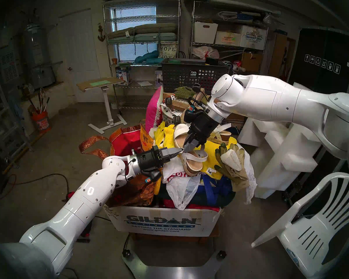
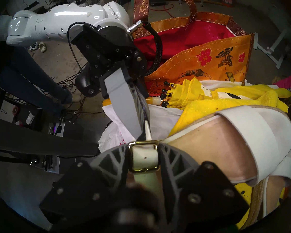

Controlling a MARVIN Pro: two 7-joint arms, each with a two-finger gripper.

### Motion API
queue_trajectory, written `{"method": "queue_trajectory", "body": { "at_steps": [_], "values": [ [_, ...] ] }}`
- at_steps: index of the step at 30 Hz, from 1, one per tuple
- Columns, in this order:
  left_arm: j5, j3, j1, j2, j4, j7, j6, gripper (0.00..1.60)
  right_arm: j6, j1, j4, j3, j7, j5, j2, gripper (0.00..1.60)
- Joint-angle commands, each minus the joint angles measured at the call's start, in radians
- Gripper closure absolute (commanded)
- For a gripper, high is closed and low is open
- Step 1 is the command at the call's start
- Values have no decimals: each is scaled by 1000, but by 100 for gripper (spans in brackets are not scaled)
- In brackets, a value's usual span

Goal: Unbuckle a shoe

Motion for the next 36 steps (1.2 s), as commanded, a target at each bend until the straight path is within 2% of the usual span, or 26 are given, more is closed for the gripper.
{"method": "queue_trajectory", "body": {
  "at_steps": [1, 22, 30, 36],
  "values": [
    [-27, -3, -18, -49, -20, -2, 6, 160, -6, 21, -2, 21, 11, 9, -13, 105],
    [-101, -60, 24, -51, -112, -58, 17, 160, 11, 19, -4, 27, 8, 4, -22, 104],
    [-127, -81, 51, -54, -162, -105, 25, 160, 21, 19, -8, 30, 9, 4, -26, 105],
    [-146, -106, 79, -34, -204, -154, 21, 160, 44, 24, -22, 31, 8, 2, -20, 102]
  ]
}}
